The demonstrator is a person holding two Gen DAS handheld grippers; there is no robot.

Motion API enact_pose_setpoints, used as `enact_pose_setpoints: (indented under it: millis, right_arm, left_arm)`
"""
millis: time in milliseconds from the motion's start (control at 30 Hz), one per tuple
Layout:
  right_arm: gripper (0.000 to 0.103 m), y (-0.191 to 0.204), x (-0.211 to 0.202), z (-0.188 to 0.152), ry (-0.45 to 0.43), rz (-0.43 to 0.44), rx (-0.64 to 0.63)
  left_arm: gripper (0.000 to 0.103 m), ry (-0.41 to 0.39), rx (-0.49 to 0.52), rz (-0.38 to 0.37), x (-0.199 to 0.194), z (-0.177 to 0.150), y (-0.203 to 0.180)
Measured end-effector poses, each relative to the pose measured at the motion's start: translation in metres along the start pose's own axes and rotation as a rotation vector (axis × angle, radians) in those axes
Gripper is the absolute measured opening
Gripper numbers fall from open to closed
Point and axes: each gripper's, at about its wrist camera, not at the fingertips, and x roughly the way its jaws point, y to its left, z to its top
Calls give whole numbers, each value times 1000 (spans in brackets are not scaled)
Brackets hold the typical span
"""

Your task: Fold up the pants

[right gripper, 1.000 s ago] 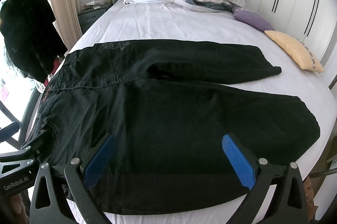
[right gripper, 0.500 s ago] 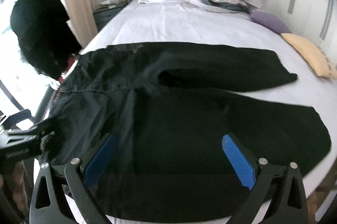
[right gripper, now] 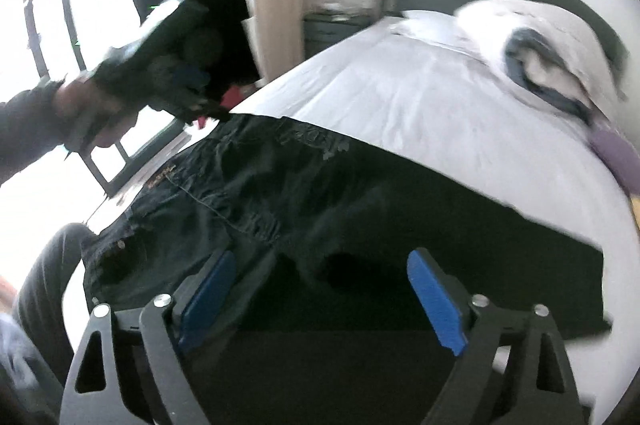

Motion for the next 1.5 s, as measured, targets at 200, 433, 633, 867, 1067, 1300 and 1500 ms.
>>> enact_pose_setpoints:
  millis: [200, 433, 633, 867, 1067, 1300, 1500]
  right_arm:
    - [81, -51, 31, 25, 43, 79, -40]
    - [74, -81, 83, 38, 116, 217, -110]
    - [69, -108, 127, 77, 207, 368, -186]
    - [56, -137, 189, 109, 320, 354, -298]
    - [50, -144, 237, 117, 416, 333, -346]
    - [49, -138, 271, 125, 544, 347, -408]
    - [23, -134, 278, 134, 609, 387, -443]
  left_arm:
    - [97, 109, 118, -151, 64, 41, 21]
    - [48, 256, 151, -245, 125, 45, 39]
    - [32, 302, 160, -325, 142, 49, 46]
    - [8, 276, 227, -341, 141, 52, 44]
    - [6, 203, 276, -322, 106, 10, 36]
    - [6, 170, 327, -287, 88, -3, 14]
    - [5, 160, 325, -289, 92, -6, 9]
